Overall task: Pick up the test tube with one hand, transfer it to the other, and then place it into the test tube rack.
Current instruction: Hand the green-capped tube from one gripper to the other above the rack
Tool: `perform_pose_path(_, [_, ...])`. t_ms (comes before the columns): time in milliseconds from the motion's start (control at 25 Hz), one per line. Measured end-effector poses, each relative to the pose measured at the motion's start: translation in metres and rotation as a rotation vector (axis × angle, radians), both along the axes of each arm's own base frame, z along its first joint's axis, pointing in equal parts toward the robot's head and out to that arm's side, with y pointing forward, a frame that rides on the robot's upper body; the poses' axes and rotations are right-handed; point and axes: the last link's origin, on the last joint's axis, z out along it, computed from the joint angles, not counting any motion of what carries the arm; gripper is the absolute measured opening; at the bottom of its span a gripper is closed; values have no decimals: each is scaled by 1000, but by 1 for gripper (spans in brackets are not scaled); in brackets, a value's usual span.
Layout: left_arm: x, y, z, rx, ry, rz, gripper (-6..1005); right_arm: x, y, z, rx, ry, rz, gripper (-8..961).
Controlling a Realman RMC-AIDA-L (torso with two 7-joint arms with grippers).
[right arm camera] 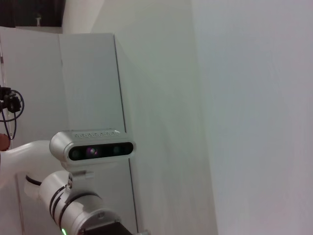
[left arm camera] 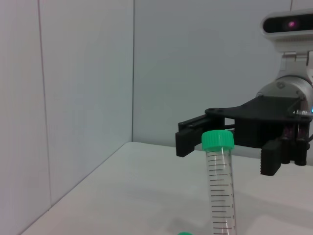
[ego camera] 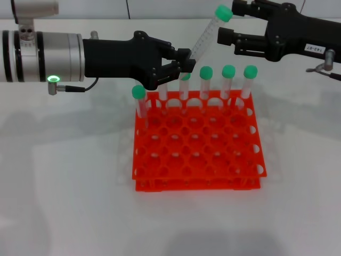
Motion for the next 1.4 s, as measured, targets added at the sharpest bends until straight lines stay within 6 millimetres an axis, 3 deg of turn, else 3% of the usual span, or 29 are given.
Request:
perform_pose_path(960, [2,-1,-1,-10,-1,-3,210,-8,4,-1,-7,8,18,783])
perform_pose_path(1160, [2,-1,-1,-10,-2,-2,211,-8,4,-1,-6,8,18,572])
perform_pose_path(1400, [3,-1,-1,-11,-2,-4,212,-8,4,-1,-6,8,18,449])
